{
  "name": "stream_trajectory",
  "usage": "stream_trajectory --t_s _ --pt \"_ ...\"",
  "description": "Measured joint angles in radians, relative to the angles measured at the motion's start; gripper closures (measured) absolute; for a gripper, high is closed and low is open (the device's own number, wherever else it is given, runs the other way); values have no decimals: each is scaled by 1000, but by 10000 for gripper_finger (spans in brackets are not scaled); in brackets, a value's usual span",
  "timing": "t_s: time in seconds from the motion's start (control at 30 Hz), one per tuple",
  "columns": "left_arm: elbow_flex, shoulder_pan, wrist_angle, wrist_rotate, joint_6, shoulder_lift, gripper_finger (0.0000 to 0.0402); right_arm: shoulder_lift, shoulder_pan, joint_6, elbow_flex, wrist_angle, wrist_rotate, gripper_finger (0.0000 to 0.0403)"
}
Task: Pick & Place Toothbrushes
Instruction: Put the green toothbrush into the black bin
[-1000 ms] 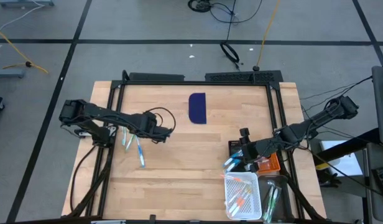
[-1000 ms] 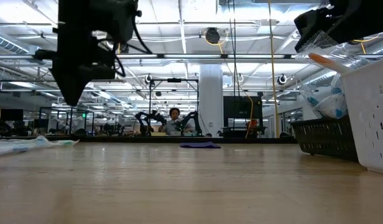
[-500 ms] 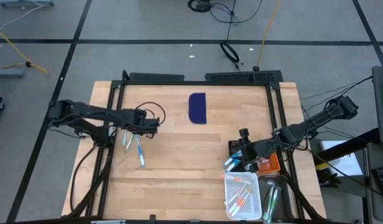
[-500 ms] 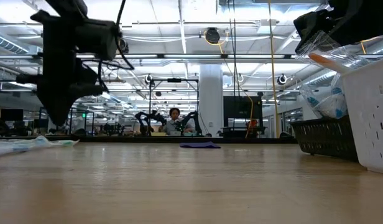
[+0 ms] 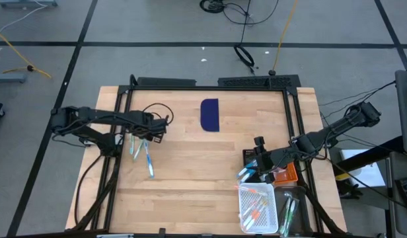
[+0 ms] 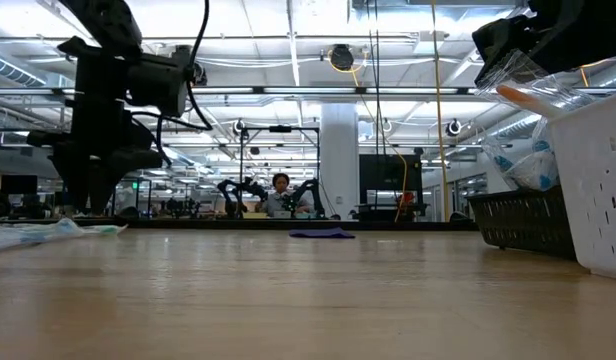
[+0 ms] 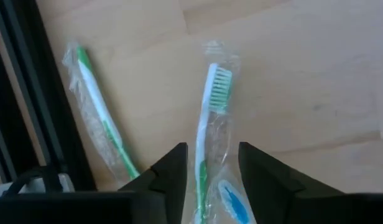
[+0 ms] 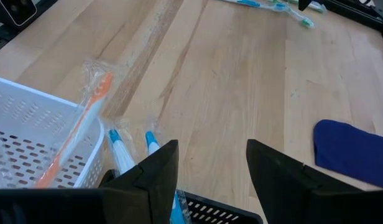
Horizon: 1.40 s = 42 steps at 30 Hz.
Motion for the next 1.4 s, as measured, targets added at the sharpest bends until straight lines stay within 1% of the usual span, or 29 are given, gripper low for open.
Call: stream_trajectory --t_s 0.1,0.17,0.4,0.6,0.73,0.87,1.07,1.17,1.27,1.4 --pt "0 18 0 0 6 3 245 -1 0 6 -13 11 -1 222" --pt "0 26 4 0 15 3 243 0 0 6 -28 8 0 222" --pt "0 35 10 1 25 3 255 0 0 7 -42 54 0 222" --pt "0 34 10 8 15 3 263 -1 0 7 -42 56 0 222" --pt "0 34 30 18 4 3 263 -1 0 7 -42 56 0 222" --pt "0 34 69 35 23 3 265 -1 0 7 -42 56 0 222" --pt "-2 34 49 34 25 3 265 -1 0 7 -42 57 -1 222" --pt "-38 34 74 32 17 3 265 -1 0 7 -42 57 -1 222" --pt "-101 34 143 70 -4 3 266 -1 0 8 -42 58 -2 222" --pt "-165 33 209 77 -14 -2 266 -1 0 7 -42 61 -2 222"
